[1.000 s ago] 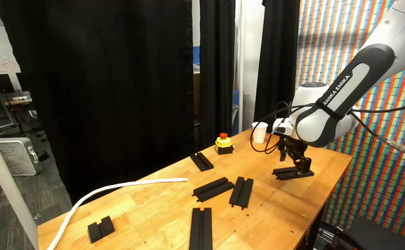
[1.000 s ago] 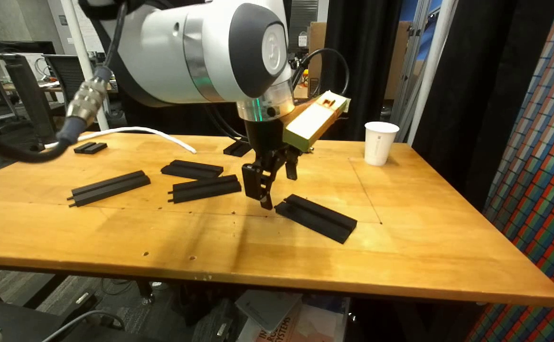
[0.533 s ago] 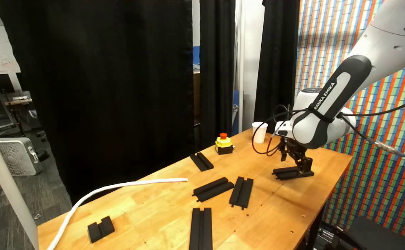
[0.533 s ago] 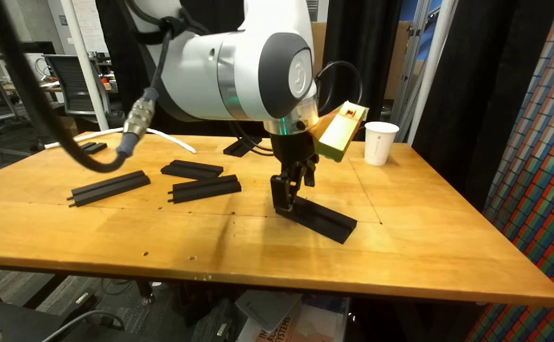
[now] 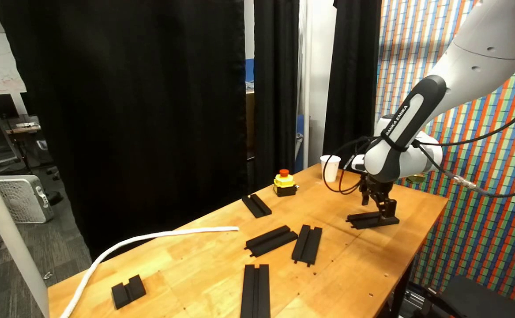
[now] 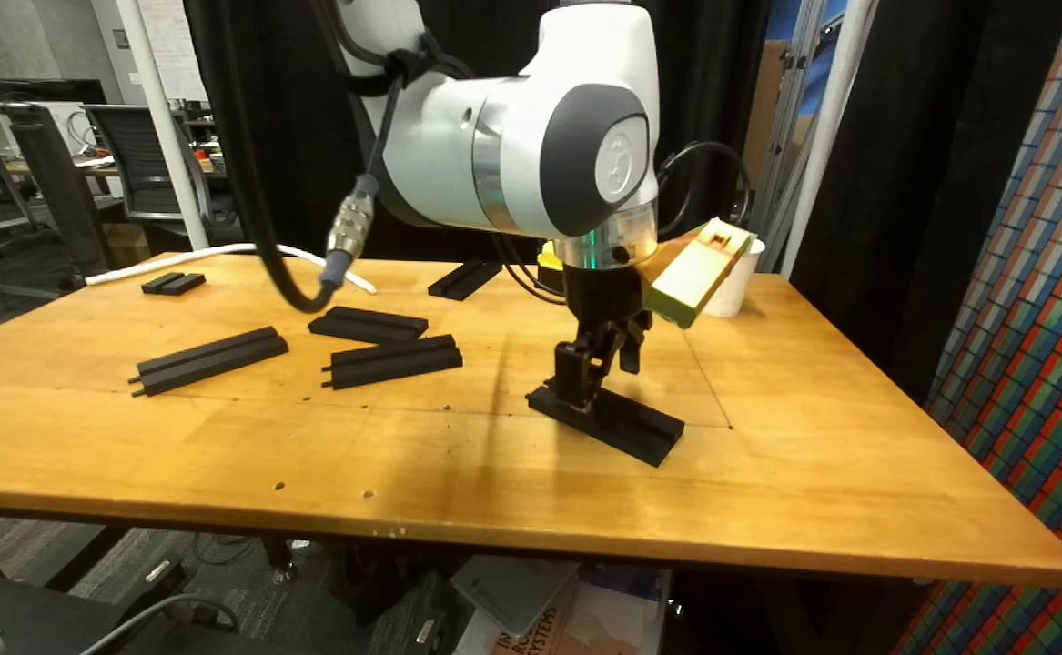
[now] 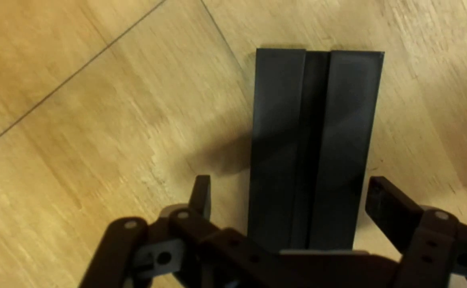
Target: Connect the four black pieces together
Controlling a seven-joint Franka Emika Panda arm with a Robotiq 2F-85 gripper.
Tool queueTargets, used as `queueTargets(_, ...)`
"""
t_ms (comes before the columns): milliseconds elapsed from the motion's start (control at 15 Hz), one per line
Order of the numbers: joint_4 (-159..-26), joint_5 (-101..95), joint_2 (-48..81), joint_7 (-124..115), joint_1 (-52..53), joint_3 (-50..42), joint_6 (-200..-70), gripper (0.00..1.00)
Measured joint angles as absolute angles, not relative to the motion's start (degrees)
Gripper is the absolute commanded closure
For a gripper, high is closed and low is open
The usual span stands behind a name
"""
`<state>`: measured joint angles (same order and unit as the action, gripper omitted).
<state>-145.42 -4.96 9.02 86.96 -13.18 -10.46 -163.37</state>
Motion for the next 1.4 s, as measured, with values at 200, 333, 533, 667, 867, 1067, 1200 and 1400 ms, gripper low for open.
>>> queueTargets(200, -143.4, -2.4, 10.9, 88.2, -15.4, -9.3, -161.8, 0.0)
queueTargets(333, -142.1, -1.1, 11.8, 88.9, -16.6, -8.7, -160.6, 0.0)
queueTargets(533, -140.5, 0.3, 12.8, 89.6, -18.1, -8.2, -158.9, 0.0)
queueTargets(667, -139.4, 0.8, 13.5, 89.7, -18.8, -8.1, -157.7, 0.0)
queueTargets(867, -137.8, 0.8, 14.2, 89.3, -19.1, -8.3, -153.9, 0.0)
queueTargets(1067, -136.6, 0.8, 14.3, 88.6, -19.1, -8.3, -150.2, 0.0)
queueTargets(1200, -135.8, 0.8, 14.3, 87.8, -19.1, -8.3, -147.7, 0.0)
queueTargets(1400, -134.8, 0.8, 14.4, 86.8, -19.1, -8.3, -145.2, 0.0)
